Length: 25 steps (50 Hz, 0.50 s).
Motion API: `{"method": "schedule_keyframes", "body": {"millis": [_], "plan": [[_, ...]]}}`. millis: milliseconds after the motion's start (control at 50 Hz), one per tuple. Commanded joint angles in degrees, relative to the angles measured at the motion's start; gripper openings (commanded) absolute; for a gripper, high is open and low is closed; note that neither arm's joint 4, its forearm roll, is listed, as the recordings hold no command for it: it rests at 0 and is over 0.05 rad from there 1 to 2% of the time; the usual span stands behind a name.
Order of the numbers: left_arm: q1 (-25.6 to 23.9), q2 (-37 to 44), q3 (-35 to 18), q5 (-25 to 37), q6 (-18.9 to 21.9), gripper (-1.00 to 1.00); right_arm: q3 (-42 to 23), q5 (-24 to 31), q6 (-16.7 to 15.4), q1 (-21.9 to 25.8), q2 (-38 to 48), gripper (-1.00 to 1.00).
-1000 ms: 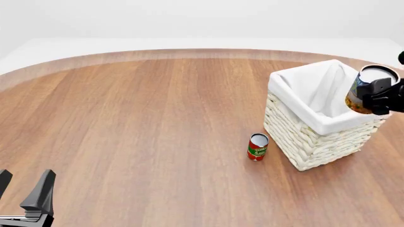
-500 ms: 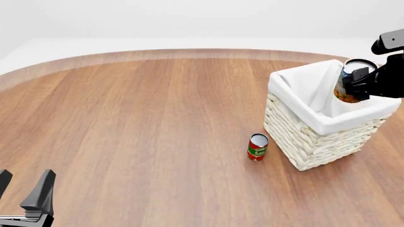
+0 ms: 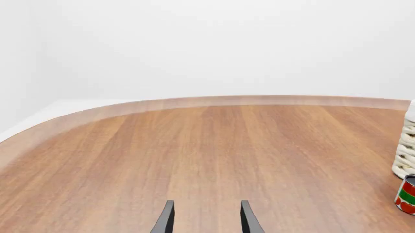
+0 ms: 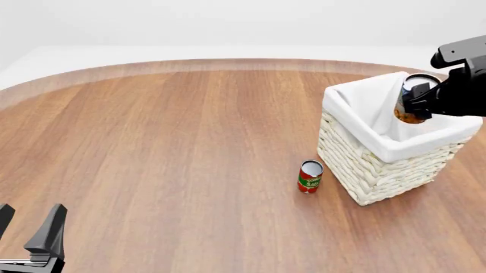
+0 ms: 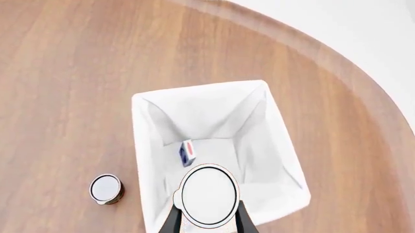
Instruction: Pick up the alphabet soup and the cream cheese box, and put them in the basket.
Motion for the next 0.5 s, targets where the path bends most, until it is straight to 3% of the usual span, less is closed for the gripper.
{"method": "schedule_keyframes", "body": {"millis": [20, 500], "plan": [[0.0, 0.0, 0.0, 0.0, 0.0, 1.0, -0.3, -1.01, 0.85, -0.02, 0.75, -1.0], [0.0, 0.0, 0.0, 0.0, 0.0, 1.0, -3.18, -3.67, -0.23, -1.7, 7.55, -1.0]]}}
